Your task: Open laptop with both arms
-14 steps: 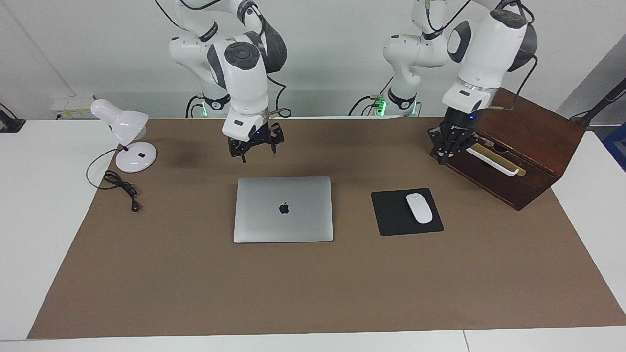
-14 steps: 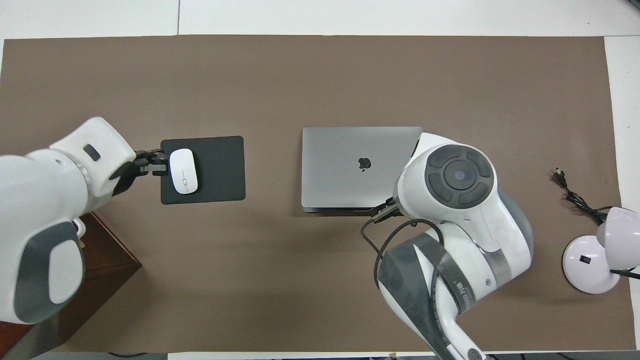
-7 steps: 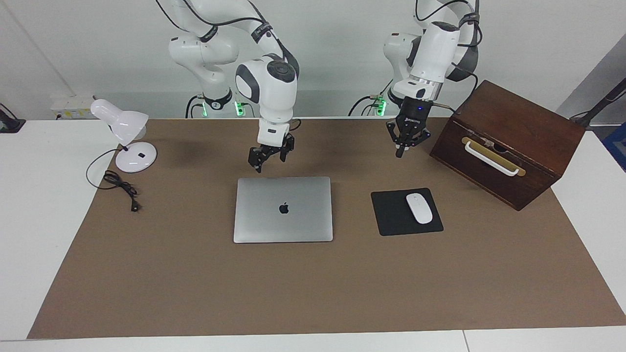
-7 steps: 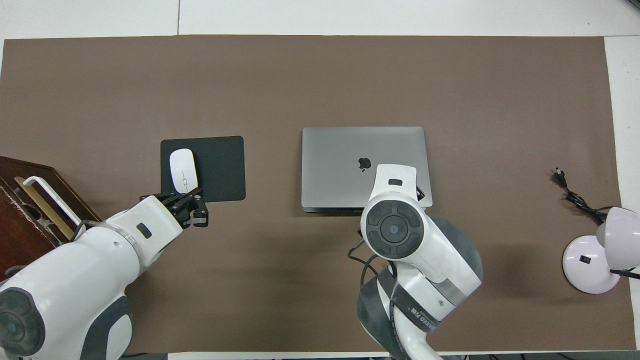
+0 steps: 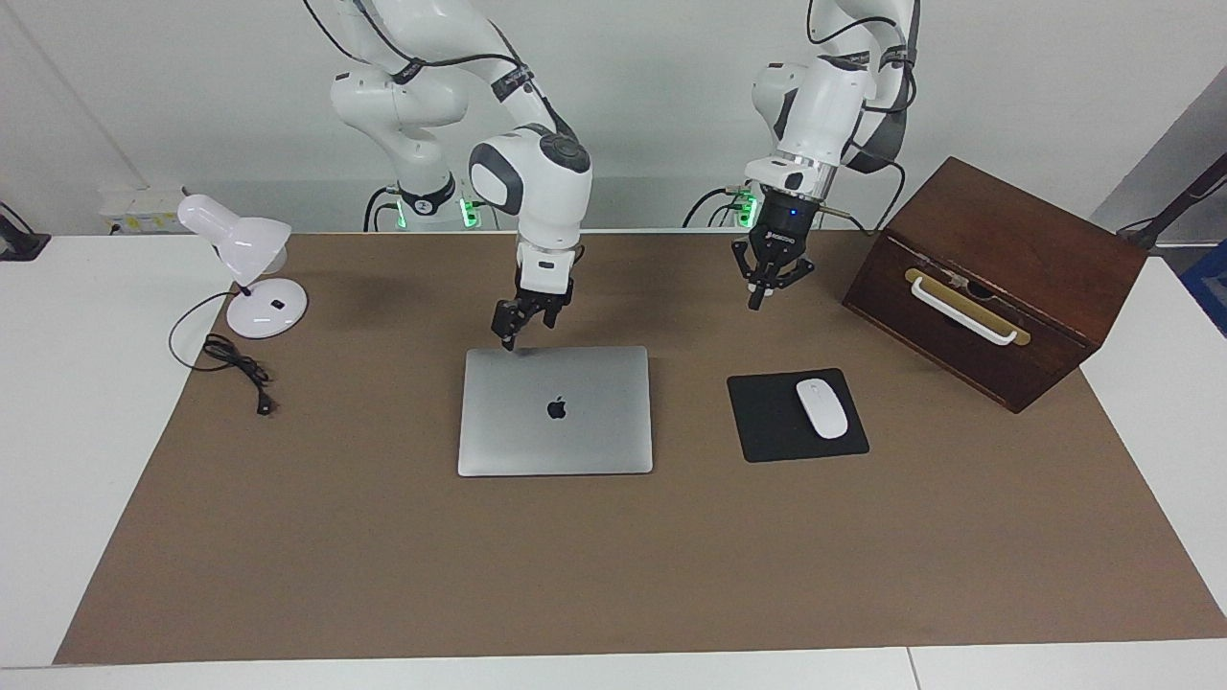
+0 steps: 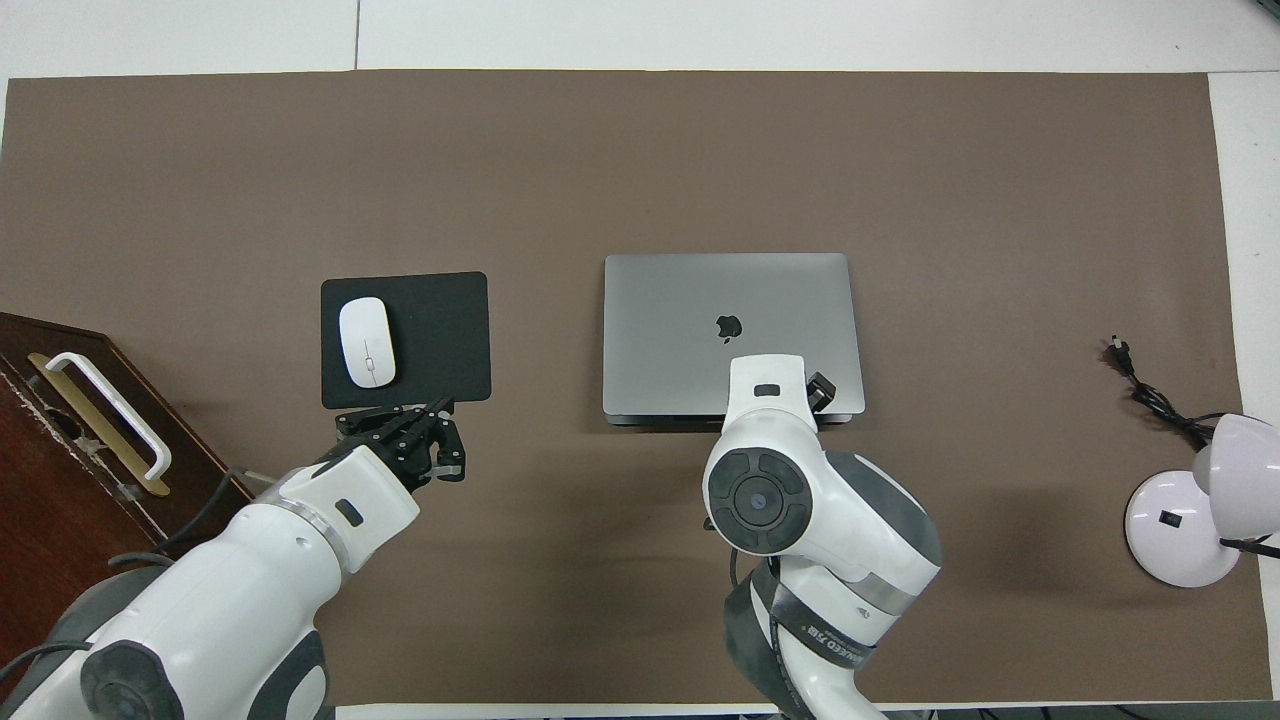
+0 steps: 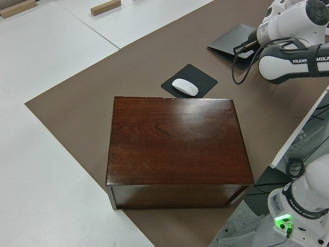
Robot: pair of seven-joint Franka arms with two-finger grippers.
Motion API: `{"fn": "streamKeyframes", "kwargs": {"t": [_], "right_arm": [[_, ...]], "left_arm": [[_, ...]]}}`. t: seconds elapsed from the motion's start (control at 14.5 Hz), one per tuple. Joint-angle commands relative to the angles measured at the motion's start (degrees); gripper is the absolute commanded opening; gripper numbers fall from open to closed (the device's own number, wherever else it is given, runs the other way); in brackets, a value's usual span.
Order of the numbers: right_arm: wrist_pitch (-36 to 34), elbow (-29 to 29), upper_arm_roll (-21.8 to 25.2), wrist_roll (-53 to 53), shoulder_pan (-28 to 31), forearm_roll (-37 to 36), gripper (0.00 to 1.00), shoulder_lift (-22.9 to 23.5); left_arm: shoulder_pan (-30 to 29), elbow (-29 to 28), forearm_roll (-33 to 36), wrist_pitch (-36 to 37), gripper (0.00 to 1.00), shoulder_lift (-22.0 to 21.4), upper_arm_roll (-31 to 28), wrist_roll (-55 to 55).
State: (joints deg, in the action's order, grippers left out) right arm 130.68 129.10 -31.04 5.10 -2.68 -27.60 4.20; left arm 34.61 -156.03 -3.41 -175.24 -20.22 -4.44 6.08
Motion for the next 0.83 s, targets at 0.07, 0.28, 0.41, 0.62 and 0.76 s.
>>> {"fn": "streamKeyframes", "kwargs": {"t": [0.07, 0.28, 0.41, 0.62, 0.76], "right_arm": [[2.11, 1.15, -0.69, 1.13, 0.65, -2.80, 1.00, 0.10], [2.56, 1.42, -0.69, 1.22, 0.65, -2.98, 1.00, 0.37], [2.65, 1.42, -0.69, 1.22, 0.65, -3.07, 1.00, 0.37], [3.08, 1.33, -0.69, 1.22, 0.65, -3.68, 1.00, 0.46], [4.31, 1.33, -0.69, 1.22, 0.65, -4.39, 1.00, 0.90]], "left_arm": [[5.02, -1.20, -0.37, -14.58, 0.00, 10.45, -0.75, 1.65], [8.01, -1.55, -0.37, -21.27, 0.00, 15.20, -0.75, 2.70], [10.03, -1.64, -0.37, -22.07, 0.00, 16.00, -0.75, 2.80], [13.19, -1.91, -0.37, -25.40, 0.00, 19.42, -0.84, 2.88], [15.82, -1.73, -3.60, -25.50, 0.00, 20.39, -0.84, 2.97]]}}
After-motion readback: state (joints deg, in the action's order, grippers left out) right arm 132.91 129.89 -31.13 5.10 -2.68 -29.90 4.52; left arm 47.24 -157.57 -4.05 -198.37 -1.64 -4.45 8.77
